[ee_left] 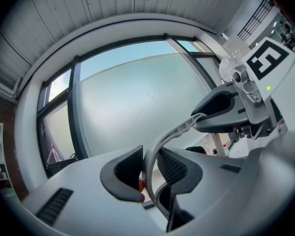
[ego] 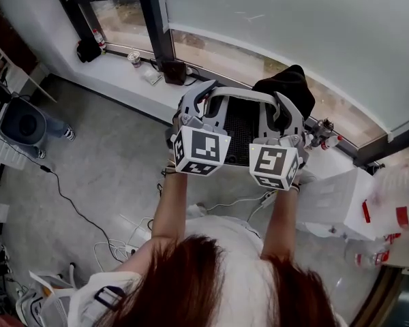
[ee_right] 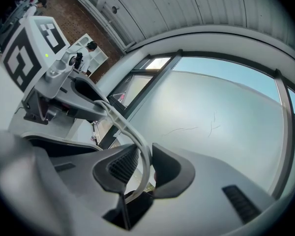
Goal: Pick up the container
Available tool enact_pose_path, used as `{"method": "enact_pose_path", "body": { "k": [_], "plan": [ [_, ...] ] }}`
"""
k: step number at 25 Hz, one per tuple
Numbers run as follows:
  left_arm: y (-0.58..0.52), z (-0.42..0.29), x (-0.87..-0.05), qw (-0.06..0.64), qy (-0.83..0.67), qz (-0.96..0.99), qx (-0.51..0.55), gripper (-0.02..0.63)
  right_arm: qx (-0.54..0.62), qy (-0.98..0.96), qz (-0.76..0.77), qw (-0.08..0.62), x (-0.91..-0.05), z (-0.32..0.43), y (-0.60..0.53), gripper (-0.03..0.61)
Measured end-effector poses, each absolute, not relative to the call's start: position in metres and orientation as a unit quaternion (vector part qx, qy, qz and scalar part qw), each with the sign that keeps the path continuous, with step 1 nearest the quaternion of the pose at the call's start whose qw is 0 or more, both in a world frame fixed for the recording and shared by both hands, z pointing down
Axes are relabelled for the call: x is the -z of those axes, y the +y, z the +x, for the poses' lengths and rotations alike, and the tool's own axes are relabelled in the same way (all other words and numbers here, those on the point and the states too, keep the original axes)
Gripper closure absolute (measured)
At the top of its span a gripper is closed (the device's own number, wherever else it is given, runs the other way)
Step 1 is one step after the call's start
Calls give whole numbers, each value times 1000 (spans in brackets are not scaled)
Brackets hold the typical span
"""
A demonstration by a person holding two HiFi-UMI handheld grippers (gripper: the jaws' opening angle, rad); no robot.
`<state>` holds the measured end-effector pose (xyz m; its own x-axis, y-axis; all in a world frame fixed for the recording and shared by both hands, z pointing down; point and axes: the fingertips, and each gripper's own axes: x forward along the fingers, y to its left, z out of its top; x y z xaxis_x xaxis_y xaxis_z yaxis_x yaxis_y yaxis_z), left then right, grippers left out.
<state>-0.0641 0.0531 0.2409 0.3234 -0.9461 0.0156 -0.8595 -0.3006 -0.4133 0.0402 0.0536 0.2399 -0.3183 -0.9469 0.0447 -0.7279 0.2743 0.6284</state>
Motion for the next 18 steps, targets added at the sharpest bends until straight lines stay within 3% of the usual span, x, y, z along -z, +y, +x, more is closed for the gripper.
{"method": "enact_pose_path", "body": {
  "k": [18],
  "plan": [
    [68,-16,-231,171,602,-768,139,515,261,-797,511,190,-234,89,62,480]
  ]
}}
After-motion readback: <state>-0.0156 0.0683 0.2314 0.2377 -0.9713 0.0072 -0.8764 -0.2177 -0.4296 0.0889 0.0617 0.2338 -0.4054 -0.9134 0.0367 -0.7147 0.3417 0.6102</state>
